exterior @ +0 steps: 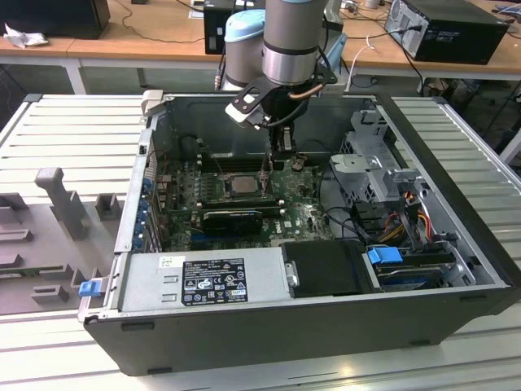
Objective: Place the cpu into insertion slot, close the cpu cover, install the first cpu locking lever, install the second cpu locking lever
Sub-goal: 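Close the cpu cover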
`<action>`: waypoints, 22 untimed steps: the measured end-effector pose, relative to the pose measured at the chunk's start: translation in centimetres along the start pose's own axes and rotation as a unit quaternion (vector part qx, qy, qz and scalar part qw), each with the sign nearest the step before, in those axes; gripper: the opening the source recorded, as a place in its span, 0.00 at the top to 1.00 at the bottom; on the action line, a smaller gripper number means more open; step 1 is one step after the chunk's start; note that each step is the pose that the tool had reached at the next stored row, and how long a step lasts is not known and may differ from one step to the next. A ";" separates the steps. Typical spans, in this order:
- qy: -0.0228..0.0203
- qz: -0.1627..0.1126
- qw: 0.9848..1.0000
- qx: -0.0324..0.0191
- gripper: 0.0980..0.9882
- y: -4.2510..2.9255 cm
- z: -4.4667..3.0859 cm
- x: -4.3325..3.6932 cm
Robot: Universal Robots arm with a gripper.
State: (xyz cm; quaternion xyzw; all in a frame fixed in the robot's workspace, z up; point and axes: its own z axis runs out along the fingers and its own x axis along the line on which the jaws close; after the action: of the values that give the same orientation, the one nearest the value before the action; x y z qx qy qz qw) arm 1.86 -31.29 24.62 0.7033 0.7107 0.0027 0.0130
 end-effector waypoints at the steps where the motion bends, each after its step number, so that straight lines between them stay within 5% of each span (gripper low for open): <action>1: 0.000 0.000 1.000 0.000 0.99 -0.03 0.00 0.00; 22: 0.000 0.000 1.000 0.000 0.99 -0.71 -0.01 0.01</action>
State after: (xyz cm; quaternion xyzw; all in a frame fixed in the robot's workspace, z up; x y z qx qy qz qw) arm 1.16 -31.29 24.61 0.7033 0.7107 0.0027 0.0130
